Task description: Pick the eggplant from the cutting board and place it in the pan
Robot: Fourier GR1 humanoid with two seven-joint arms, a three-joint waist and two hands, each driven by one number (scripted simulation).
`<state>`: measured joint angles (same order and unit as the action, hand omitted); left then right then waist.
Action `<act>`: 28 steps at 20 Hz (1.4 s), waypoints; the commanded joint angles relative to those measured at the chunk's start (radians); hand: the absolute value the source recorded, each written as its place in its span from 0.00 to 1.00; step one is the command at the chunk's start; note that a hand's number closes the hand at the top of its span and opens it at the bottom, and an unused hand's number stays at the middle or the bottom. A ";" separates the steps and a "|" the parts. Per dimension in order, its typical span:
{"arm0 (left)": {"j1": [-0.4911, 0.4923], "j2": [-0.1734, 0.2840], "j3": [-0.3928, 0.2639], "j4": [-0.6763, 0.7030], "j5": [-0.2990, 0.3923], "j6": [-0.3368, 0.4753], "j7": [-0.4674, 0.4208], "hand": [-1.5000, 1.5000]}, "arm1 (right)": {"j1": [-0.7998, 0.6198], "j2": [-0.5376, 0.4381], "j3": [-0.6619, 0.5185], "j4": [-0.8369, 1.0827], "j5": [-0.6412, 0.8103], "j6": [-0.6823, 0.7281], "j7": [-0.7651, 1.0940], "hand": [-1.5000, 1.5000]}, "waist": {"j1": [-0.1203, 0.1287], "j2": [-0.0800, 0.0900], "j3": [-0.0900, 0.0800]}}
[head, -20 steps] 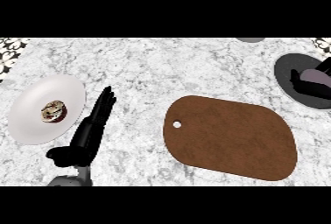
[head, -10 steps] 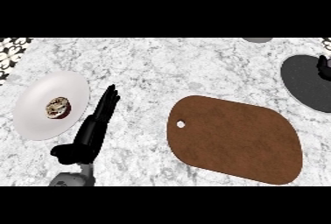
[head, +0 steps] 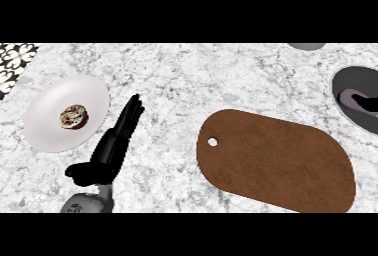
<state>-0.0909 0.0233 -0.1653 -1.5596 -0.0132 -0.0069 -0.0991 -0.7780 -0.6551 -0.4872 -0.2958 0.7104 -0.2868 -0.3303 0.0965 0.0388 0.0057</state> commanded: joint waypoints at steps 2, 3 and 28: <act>-0.011 -0.007 -0.008 -0.002 -0.003 -0.001 0.003 0.50 | -0.068 0.008 0.007 0.103 -0.004 0.167 0.011 0.00 | 0.007 0.001 0.002; -0.004 -0.006 -0.006 -0.005 0.007 -0.007 0.008 0.50 | -0.056 -0.018 -0.006 0.107 -0.016 0.188 -0.027 0.00 | 0.001 0.002 0.003; 0.007 -0.022 -0.018 -0.019 -0.010 0.063 0.029 0.50 | 0.138 -0.205 -0.286 0.151 -0.334 0.788 -0.404 0.00 | -0.066 -0.018 0.002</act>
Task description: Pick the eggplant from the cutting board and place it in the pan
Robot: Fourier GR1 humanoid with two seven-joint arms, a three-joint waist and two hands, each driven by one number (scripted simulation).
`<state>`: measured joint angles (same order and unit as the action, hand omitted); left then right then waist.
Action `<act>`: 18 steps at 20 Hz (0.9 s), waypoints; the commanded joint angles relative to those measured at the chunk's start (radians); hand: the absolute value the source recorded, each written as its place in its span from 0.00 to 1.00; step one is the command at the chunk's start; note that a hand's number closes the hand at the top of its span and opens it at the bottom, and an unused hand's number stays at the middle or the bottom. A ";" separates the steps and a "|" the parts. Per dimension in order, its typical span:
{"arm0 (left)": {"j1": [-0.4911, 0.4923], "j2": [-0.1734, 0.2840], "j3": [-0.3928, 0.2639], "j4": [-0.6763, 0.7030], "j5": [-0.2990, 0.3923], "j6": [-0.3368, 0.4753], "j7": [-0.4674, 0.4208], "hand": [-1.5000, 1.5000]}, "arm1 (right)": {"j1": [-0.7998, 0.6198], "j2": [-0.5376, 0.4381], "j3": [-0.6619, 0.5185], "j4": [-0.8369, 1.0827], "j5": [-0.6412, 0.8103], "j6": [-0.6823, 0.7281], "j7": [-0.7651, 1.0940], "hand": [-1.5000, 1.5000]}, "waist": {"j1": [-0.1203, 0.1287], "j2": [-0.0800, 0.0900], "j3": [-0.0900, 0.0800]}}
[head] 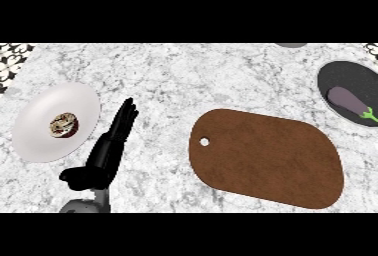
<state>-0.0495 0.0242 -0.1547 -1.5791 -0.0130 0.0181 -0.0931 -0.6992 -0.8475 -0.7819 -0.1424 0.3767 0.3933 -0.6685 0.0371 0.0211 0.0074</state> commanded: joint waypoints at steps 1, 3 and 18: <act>0.010 0.024 0.016 -0.022 0.025 -0.029 0.015 0.50 | 0.096 0.020 0.008 -0.015 -0.004 0.095 -0.132 0.00 | 0.000 -0.003 0.000; -0.040 0.023 0.050 0.051 0.036 -0.028 -0.013 0.50 | 0.105 0.025 0.020 -0.027 0.003 0.099 -0.147 0.00 | -0.007 -0.001 -0.001; 0.039 0.006 0.012 0.001 -0.001 -0.008 -0.033 0.50 | 0.190 0.005 0.077 -0.074 0.002 0.111 -0.203 0.00 | -0.011 -0.011 -0.003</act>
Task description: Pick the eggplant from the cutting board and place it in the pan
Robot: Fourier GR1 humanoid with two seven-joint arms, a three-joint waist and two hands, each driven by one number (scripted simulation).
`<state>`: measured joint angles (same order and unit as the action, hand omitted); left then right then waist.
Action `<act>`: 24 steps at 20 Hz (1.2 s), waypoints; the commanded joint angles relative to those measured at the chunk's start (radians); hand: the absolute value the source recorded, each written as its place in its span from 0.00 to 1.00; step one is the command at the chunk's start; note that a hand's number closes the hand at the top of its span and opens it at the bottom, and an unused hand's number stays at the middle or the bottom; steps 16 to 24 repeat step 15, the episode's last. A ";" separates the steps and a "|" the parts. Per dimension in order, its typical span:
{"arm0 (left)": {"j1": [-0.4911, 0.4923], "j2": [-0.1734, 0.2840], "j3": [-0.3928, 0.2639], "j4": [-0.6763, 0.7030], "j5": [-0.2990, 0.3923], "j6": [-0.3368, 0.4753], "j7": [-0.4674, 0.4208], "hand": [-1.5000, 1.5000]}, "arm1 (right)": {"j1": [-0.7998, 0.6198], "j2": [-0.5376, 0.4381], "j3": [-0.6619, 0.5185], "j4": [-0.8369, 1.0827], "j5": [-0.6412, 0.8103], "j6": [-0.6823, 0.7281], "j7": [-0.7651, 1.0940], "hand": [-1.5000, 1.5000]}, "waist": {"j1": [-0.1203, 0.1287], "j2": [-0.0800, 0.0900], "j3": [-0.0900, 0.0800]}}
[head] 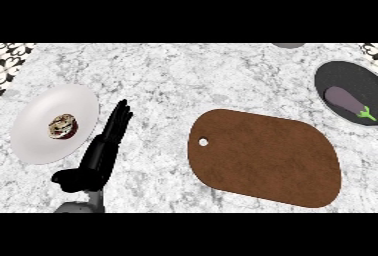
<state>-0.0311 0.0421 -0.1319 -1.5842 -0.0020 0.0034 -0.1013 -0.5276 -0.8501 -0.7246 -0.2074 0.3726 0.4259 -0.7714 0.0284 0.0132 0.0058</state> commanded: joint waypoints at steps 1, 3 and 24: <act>0.004 0.011 0.001 0.000 0.010 -0.024 0.001 0.50 | 0.019 0.001 0.015 0.001 0.001 0.069 -0.095 0.00 | 0.001 -0.001 0.000; 0.035 0.010 0.007 0.021 0.013 -0.026 -0.040 0.50 | 0.022 -0.047 0.003 0.011 -0.013 0.093 -0.076 0.00 | 0.001 0.001 0.000; -0.012 -0.008 -0.006 -0.019 0.001 -0.005 0.018 0.50 | 0.040 -0.028 0.067 -0.010 0.028 -0.061 -0.142 0.00 | 0.006 0.001 0.001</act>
